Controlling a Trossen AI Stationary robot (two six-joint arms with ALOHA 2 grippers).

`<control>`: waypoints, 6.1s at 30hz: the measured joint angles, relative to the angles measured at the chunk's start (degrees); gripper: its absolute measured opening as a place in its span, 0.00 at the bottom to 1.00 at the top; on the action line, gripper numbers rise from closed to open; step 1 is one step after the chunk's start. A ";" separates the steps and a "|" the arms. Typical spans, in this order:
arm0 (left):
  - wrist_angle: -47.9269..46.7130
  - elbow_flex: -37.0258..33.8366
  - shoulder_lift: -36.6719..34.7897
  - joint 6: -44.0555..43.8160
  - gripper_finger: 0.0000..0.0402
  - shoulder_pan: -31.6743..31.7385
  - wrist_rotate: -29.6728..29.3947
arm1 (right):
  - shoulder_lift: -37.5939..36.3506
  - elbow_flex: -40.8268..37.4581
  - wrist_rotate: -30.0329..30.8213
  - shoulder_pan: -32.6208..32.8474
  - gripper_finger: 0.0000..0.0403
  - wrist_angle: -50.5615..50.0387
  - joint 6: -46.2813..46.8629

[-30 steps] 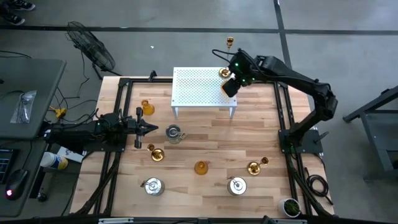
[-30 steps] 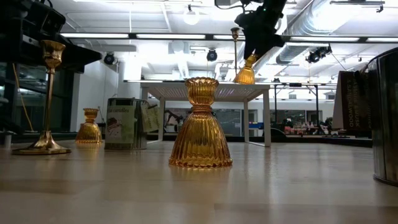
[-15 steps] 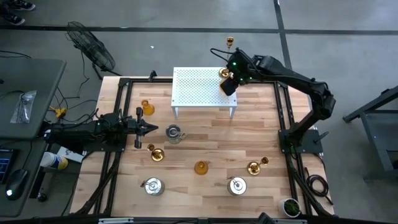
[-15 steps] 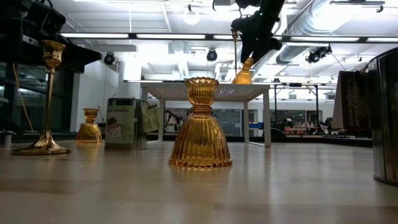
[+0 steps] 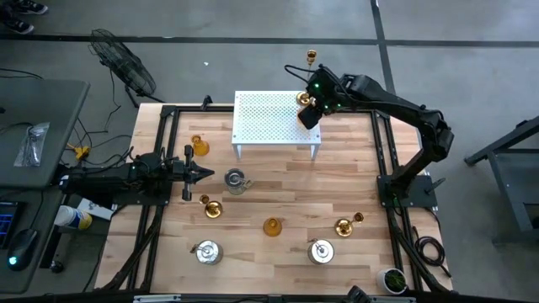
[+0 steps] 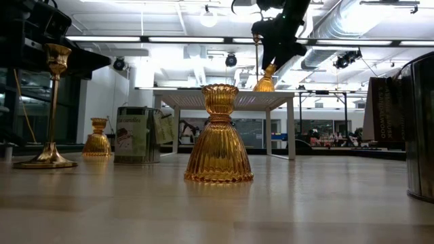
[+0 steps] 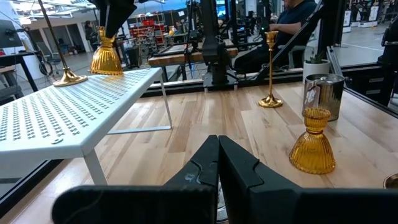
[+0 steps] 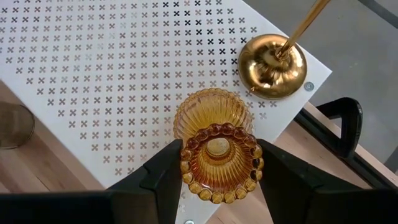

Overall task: Pick & Place candle stick holders
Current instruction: Put the right brown glass candle holder on the shelf, then put the right gold candle holder on the shelf aligned with the other gold candle holder

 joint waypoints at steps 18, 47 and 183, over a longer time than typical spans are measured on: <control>0.00 0.00 0.01 -0.01 0.00 0.00 0.00 | 0.30 0.02 0.17 0.00 0.45 0.48 -0.81; 0.00 0.00 0.00 0.01 0.00 0.00 -0.02 | 0.62 -0.04 1.42 0.00 0.45 4.86 -1.27; 0.00 0.00 0.00 0.01 0.00 0.02 -0.02 | -42.70 -57.37 -2.84 67.32 0.44 22.56 17.46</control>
